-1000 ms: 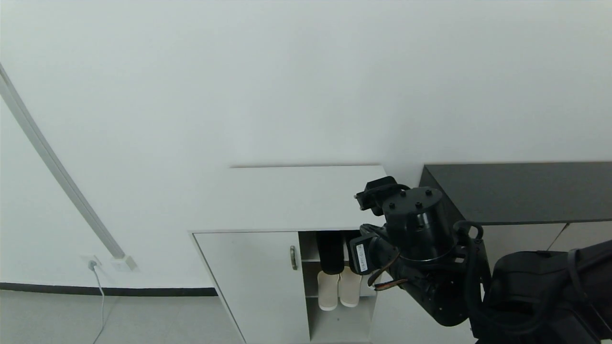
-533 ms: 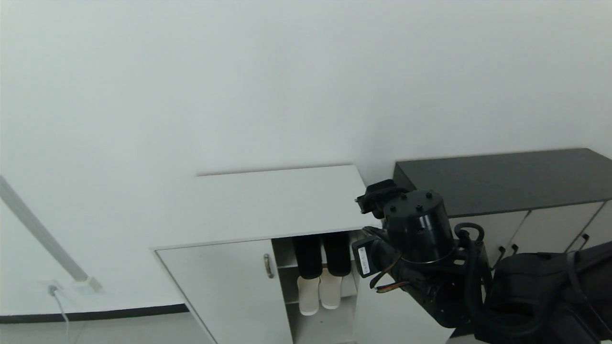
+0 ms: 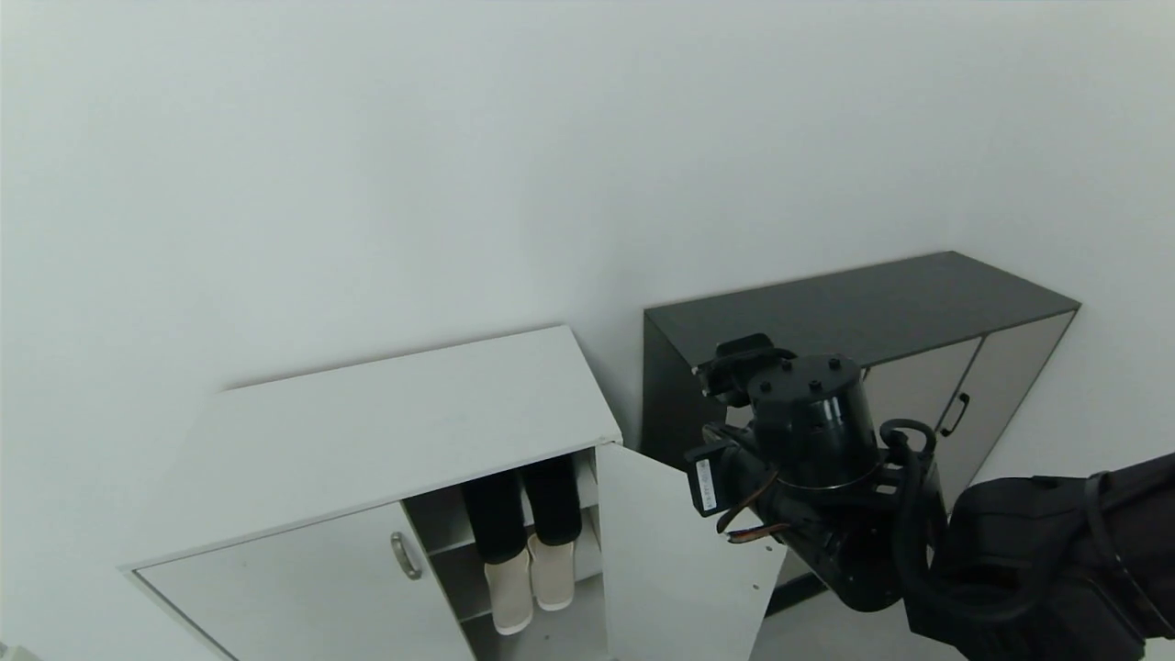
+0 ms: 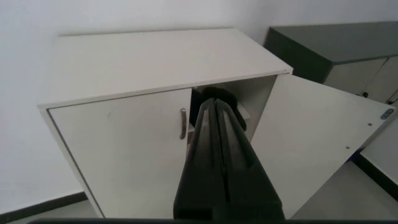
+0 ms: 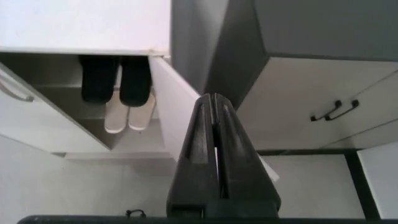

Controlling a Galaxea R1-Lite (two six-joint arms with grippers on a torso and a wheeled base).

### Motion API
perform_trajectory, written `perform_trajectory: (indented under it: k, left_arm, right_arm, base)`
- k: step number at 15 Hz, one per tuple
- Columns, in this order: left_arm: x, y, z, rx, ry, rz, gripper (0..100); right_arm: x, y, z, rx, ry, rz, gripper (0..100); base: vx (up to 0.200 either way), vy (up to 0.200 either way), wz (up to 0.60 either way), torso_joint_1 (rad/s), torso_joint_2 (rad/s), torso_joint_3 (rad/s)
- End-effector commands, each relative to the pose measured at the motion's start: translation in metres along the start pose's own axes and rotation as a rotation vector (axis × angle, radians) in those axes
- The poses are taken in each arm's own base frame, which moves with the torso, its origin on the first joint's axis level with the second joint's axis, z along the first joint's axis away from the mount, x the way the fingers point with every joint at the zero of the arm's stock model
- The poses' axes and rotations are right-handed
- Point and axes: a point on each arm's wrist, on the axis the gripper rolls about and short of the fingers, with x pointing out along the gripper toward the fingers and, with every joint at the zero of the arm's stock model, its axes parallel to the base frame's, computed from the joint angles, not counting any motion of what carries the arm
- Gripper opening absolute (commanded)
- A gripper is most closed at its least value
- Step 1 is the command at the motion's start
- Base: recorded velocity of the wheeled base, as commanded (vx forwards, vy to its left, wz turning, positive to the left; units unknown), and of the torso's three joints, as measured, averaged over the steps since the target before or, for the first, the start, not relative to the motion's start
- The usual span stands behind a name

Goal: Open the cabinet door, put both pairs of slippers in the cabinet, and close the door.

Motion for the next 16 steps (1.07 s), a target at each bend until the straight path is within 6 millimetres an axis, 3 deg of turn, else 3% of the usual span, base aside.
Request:
perform_trajectory:
  k: [1, 10, 16]
  left_arm:
    - [0.000, 0.000, 0.000, -0.001, 0.001, 0.001, 0]
    - [0.000, 0.000, 0.000, -0.002, 0.001, 0.001, 0]
    - [0.000, 0.000, 0.000, -0.002, 0.000, 0.000, 0]
  right_arm:
    - [0.003, 0.001, -0.003, -0.005, 0.007, -0.003, 0]
    - [0.010, -0.008, -0.004, -0.013, 0.016, -0.034, 0]
    - [0.052, -0.068, 0.005, 0.052, 0.004, -0.145, 0]
  base:
    - [0.000, 0.000, 0.00, 0.000, 0.00, 0.000]
    - [-0.178, 0.000, 0.00, 0.004, 0.00, 0.000]
    - [0.000, 0.000, 0.00, 0.000, 0.00, 0.000]
